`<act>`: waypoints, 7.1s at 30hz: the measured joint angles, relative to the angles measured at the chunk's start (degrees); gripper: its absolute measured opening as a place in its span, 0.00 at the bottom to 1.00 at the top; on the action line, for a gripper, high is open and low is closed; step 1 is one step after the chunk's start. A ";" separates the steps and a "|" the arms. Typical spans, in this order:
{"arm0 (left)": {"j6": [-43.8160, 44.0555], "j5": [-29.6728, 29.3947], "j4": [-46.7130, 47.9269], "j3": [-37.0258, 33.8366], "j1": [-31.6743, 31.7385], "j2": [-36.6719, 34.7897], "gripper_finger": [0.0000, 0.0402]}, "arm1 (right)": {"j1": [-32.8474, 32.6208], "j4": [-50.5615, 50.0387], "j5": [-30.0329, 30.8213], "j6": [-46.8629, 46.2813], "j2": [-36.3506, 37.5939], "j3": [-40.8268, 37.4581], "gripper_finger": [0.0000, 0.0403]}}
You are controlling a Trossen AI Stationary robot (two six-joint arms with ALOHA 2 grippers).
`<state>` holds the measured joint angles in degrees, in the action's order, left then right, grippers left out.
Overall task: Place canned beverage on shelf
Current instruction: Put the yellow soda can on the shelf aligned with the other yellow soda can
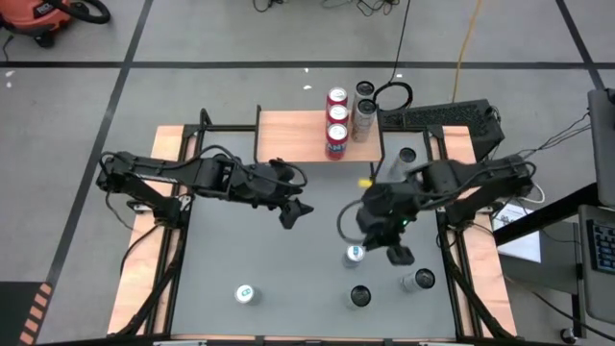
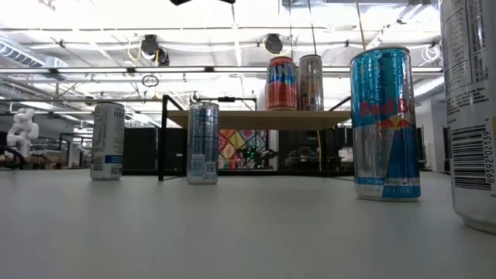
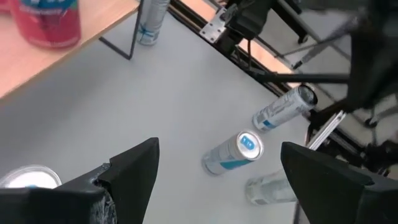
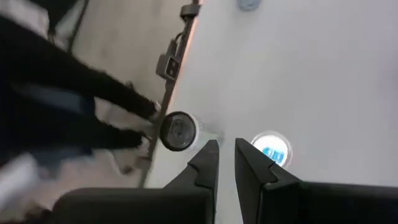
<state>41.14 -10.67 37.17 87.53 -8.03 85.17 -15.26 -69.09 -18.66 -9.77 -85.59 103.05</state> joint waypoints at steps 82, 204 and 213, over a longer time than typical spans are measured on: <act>15.05 -5.69 9.65 0.00 -3.73 0.00 0.84 | -16.35 1.57 6.72 13.96 -25.78 0.76 0.74; -14.44 -13.66 -8.13 2.10 -10.08 1.31 0.64 | 10.70 1.08 9.68 -15.46 -8.11 31.56 0.56; -10.01 -2.41 -7.69 2.03 -10.36 1.05 0.64 | 10.55 1.98 8.33 -5.72 -7.40 31.69 0.76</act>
<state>31.13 -13.08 29.47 89.56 -18.39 86.21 -4.71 -67.10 -10.33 -15.49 -92.99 134.74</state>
